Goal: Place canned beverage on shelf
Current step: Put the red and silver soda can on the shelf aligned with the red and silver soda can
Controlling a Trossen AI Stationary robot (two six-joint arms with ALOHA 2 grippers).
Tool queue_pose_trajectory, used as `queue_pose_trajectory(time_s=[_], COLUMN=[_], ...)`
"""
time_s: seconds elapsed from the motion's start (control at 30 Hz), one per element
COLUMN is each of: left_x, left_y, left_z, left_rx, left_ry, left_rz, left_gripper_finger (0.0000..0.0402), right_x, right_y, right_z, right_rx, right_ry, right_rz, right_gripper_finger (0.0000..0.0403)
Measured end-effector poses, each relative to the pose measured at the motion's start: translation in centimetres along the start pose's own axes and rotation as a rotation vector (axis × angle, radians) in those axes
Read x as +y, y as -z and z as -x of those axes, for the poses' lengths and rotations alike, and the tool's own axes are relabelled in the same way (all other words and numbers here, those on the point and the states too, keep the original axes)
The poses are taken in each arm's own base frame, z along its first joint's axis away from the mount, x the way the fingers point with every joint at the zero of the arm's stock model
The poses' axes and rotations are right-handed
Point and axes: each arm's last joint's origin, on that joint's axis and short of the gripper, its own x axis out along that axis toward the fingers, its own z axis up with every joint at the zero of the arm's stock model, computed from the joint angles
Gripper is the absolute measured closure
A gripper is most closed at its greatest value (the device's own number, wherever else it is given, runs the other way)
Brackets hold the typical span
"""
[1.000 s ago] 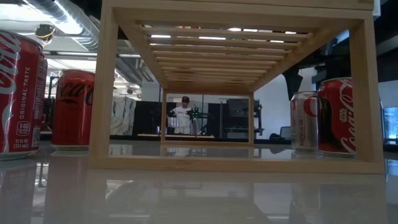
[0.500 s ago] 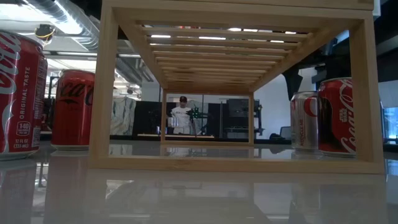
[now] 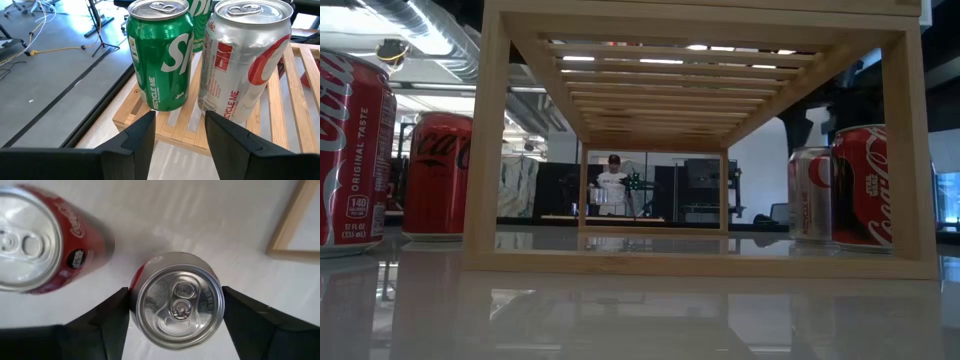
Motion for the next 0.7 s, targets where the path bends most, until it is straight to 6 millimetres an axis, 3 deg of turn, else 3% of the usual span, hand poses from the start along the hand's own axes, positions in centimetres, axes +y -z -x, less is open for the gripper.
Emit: queue_pose_trajectory(time_s=[0.47,0.7], left_x=[-0.01,0.00], left_y=[0.00,0.00], left_z=[0.00,0.00], left_rx=[0.000,0.000], left_ry=[0.000,0.000], left_rz=[0.000,0.000], left_gripper_finger=[0.0239,0.0239], right_x=[-0.09,-0.28], right_y=[-0.06,-0.27], right_z=[0.00,-0.03], right_rx=[-0.006,-0.032], right_ry=[0.011,0.018], right_rz=[-0.494,-0.603], right_gripper_finger=[0.0115,0.0114])
